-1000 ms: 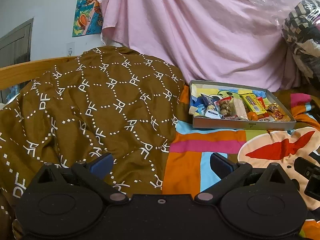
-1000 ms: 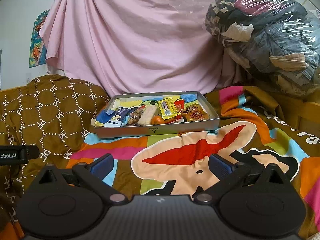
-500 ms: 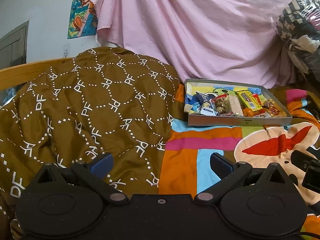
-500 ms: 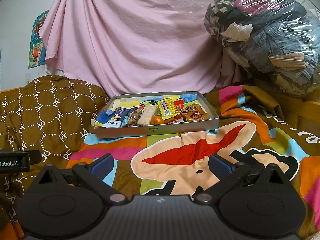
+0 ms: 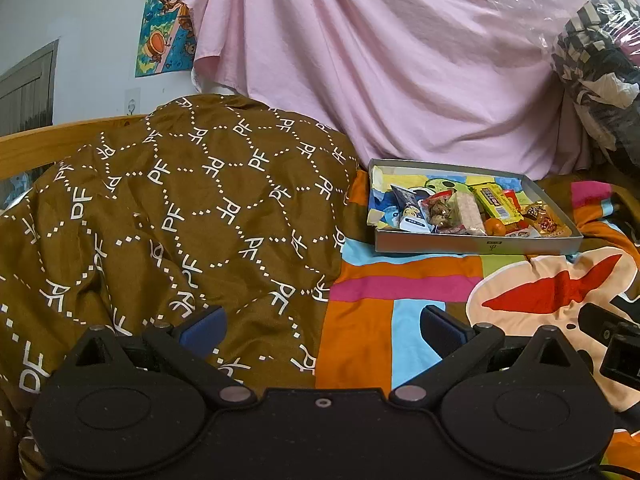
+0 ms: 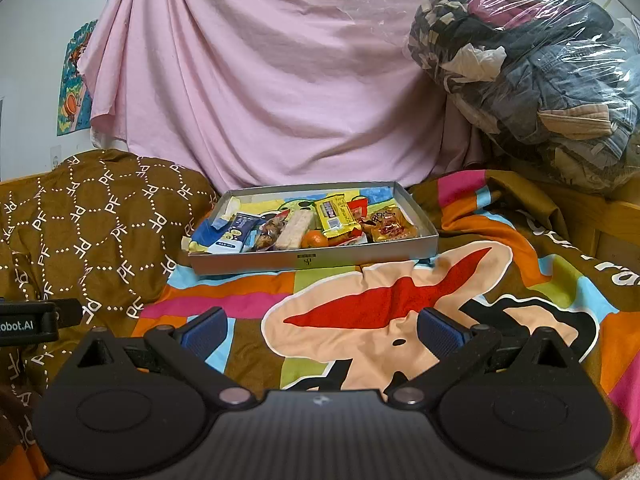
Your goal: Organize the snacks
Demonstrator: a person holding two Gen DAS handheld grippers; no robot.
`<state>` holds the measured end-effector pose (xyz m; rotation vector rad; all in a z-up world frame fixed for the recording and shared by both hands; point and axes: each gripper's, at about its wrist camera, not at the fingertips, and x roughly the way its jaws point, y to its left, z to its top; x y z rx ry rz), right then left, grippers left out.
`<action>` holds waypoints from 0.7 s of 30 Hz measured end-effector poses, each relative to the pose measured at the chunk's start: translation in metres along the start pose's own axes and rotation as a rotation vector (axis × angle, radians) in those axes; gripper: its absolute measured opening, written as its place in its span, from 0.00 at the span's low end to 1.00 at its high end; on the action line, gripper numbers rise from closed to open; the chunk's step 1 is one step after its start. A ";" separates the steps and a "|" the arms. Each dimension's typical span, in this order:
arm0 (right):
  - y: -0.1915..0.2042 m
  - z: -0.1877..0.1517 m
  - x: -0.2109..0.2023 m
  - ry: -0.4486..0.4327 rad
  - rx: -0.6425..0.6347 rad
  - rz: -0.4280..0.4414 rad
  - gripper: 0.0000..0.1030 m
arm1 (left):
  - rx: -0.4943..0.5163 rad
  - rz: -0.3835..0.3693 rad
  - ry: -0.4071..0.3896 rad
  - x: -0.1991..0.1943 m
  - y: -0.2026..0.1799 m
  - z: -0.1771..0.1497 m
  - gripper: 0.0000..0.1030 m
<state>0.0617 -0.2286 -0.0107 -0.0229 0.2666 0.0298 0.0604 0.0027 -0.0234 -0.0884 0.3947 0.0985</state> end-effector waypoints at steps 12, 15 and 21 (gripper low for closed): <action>0.000 0.000 0.000 0.001 0.000 0.000 1.00 | 0.001 0.000 0.002 0.000 0.000 0.000 0.99; 0.000 0.000 0.000 0.003 0.000 0.000 1.00 | 0.001 0.000 0.001 0.000 -0.001 0.000 0.99; 0.002 -0.002 0.000 0.006 0.000 0.000 1.00 | -0.001 -0.001 0.004 0.000 -0.001 -0.001 0.99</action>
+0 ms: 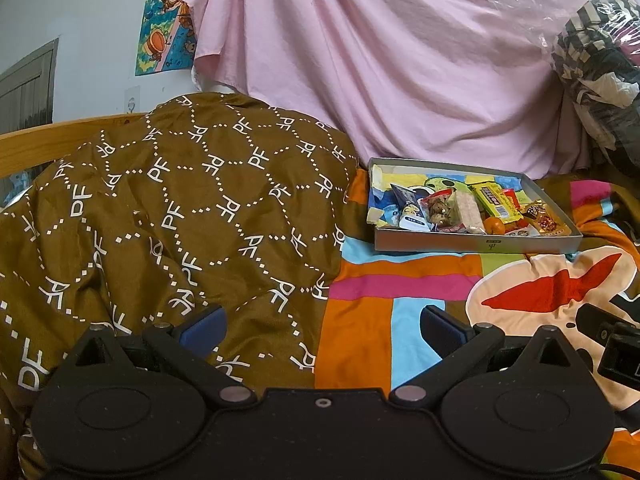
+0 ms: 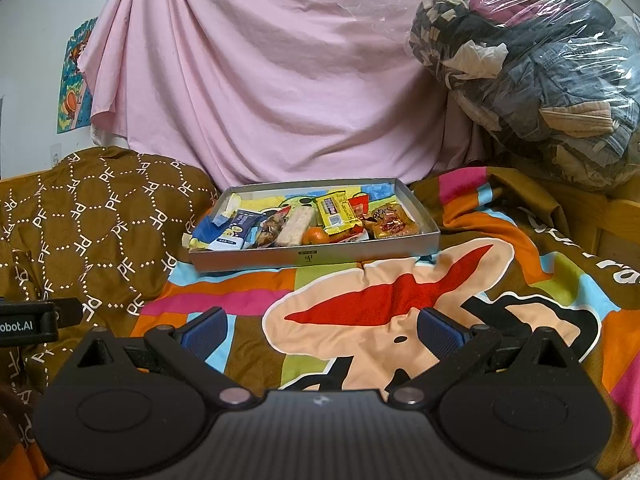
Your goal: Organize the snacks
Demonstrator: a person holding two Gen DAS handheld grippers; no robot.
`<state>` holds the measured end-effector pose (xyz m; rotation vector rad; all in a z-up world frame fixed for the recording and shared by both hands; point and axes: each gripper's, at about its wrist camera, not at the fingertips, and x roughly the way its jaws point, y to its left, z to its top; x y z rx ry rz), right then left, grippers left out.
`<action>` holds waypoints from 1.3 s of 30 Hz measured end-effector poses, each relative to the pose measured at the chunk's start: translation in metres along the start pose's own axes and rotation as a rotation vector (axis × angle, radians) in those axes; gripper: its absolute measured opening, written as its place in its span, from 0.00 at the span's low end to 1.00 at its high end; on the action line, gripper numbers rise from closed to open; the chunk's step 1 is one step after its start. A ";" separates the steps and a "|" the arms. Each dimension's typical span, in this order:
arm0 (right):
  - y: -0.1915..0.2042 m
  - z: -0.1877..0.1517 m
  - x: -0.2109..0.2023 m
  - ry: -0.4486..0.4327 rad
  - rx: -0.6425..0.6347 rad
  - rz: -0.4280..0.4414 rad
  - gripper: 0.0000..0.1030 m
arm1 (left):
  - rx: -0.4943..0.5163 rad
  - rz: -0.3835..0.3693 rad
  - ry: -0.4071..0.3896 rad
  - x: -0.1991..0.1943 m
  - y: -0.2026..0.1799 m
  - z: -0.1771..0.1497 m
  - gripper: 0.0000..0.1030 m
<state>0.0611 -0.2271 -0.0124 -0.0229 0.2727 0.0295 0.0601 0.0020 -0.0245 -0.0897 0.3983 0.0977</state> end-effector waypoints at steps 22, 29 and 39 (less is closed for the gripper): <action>0.001 -0.001 0.001 0.003 -0.001 0.000 1.00 | 0.000 -0.001 -0.001 0.000 0.000 0.000 0.99; 0.001 -0.001 0.001 0.005 0.000 0.000 1.00 | 0.000 -0.001 -0.002 0.000 0.001 0.000 0.99; 0.001 -0.002 0.001 0.009 0.000 0.001 1.00 | 0.000 -0.001 -0.002 0.000 0.001 -0.001 0.99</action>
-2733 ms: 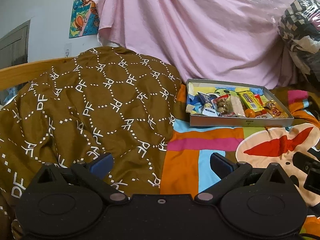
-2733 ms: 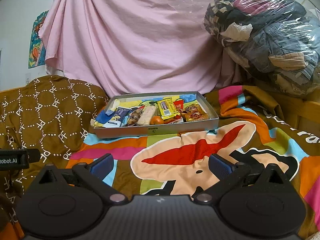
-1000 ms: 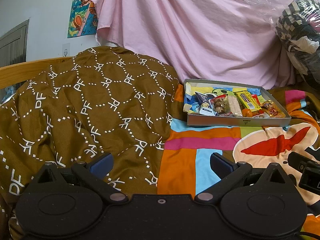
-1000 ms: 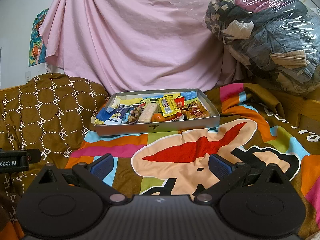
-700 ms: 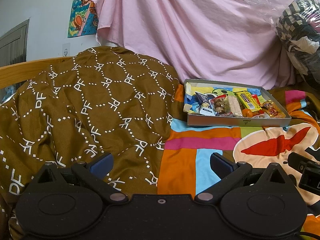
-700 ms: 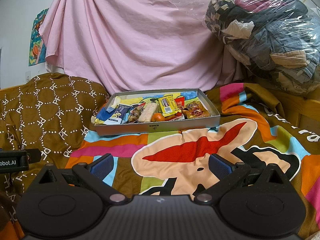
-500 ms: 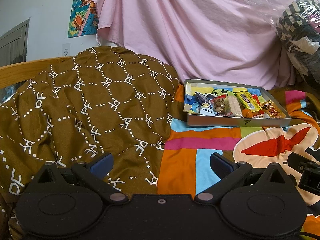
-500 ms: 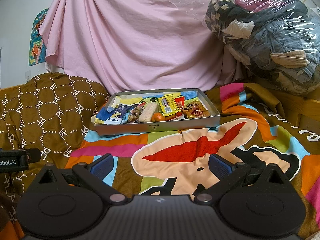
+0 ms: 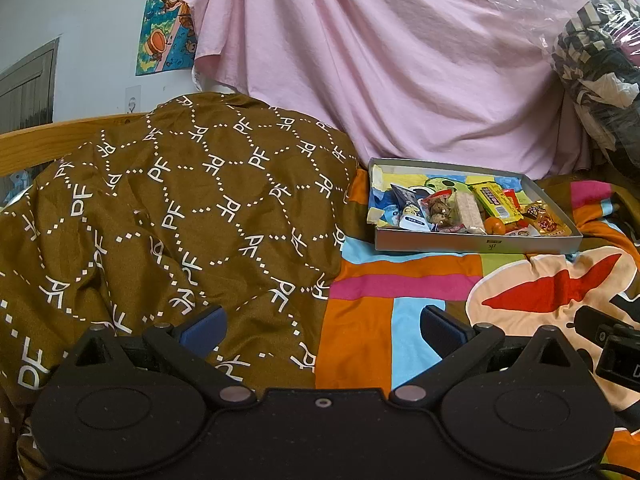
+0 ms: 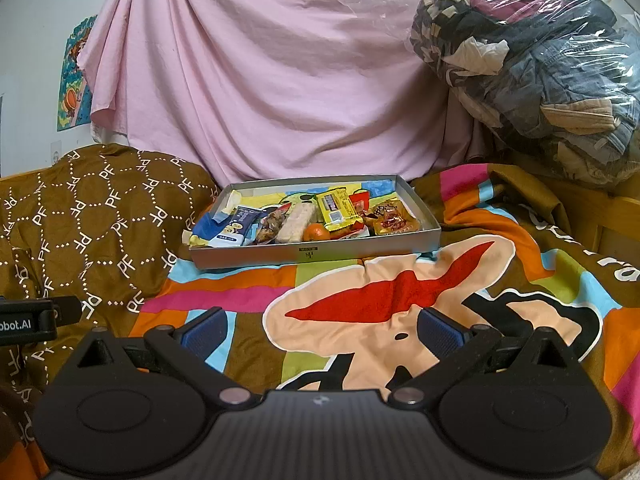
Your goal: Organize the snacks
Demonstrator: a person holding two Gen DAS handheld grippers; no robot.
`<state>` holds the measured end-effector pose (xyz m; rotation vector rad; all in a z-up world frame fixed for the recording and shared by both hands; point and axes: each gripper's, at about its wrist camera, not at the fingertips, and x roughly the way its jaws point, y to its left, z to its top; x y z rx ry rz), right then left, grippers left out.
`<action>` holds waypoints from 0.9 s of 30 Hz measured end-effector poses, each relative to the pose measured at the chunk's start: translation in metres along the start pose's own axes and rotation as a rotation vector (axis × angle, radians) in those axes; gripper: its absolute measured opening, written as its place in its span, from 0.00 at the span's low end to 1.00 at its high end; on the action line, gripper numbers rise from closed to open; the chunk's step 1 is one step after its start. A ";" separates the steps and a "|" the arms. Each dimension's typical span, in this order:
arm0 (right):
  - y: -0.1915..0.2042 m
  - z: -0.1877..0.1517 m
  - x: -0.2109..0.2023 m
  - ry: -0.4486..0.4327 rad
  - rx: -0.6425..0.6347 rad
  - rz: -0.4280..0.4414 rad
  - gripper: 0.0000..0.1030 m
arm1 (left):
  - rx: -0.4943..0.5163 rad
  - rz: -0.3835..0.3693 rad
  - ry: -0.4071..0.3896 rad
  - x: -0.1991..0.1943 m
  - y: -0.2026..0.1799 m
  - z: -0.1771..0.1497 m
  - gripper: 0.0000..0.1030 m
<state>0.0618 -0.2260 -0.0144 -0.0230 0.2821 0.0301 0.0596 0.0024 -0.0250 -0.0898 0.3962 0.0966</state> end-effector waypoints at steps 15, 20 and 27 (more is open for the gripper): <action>0.000 0.001 0.000 0.001 0.000 -0.001 1.00 | 0.001 0.032 -0.002 -0.002 -0.003 0.001 0.99; 0.000 0.001 0.000 0.002 0.000 0.000 1.00 | 0.014 0.037 0.012 0.000 -0.003 0.001 0.99; 0.001 -0.001 0.000 0.006 0.000 -0.001 1.00 | 0.011 0.033 0.014 0.000 -0.002 0.001 0.99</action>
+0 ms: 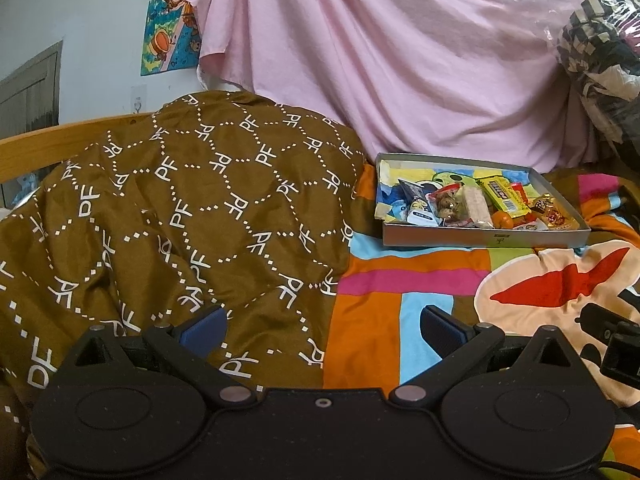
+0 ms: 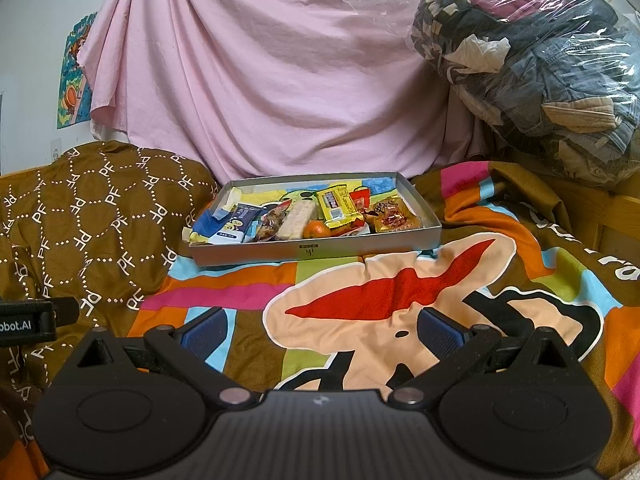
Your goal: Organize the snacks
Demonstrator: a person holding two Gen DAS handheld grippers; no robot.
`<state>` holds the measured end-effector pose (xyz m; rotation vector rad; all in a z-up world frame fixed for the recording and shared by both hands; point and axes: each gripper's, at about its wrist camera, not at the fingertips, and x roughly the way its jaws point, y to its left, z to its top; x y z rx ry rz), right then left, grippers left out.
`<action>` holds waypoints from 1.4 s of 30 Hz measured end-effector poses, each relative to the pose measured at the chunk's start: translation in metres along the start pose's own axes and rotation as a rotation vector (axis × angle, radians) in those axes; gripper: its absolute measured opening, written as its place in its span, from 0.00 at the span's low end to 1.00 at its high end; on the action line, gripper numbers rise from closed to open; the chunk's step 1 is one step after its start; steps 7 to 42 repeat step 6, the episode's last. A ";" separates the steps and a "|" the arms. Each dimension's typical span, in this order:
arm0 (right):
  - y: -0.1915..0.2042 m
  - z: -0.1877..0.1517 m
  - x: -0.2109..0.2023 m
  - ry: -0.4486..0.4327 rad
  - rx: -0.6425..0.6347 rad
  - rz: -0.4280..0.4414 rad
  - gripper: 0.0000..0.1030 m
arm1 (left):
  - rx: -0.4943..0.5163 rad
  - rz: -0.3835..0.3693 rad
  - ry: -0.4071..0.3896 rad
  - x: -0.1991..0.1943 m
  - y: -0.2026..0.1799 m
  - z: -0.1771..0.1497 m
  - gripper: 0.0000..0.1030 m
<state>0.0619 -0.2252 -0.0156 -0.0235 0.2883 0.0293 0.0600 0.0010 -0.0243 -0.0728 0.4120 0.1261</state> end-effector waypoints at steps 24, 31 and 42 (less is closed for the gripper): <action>0.000 0.000 0.000 0.003 0.000 0.000 1.00 | 0.000 -0.003 0.003 0.000 0.000 -0.001 0.99; 0.000 0.000 0.000 0.003 0.000 0.000 1.00 | 0.000 -0.003 0.003 0.000 0.000 -0.001 0.99; 0.000 0.000 0.000 0.003 0.000 0.000 1.00 | 0.000 -0.003 0.003 0.000 0.000 -0.001 0.99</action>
